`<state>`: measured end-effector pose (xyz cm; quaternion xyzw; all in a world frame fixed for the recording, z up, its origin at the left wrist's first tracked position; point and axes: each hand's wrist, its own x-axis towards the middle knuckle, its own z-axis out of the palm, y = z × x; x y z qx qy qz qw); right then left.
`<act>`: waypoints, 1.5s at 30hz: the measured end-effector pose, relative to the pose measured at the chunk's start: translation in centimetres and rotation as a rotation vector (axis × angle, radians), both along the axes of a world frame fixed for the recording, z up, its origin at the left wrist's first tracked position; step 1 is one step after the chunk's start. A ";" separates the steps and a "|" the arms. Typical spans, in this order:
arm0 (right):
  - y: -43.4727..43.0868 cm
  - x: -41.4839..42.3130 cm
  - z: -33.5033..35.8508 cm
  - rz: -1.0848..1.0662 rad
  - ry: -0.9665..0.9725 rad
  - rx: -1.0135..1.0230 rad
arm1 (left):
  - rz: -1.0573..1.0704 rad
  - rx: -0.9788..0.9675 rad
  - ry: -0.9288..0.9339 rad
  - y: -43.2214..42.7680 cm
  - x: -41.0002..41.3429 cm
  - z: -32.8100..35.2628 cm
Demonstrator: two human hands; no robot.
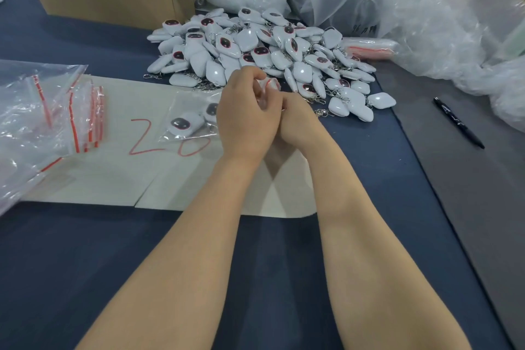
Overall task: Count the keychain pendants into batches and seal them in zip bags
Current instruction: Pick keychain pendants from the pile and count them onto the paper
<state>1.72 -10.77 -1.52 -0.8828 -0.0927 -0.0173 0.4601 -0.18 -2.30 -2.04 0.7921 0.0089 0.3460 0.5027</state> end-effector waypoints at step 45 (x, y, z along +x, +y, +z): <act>-2.8 0.7 -1.5 -0.635 -0.012 -0.354 | -0.046 0.460 0.298 -0.1 0.5 -1.5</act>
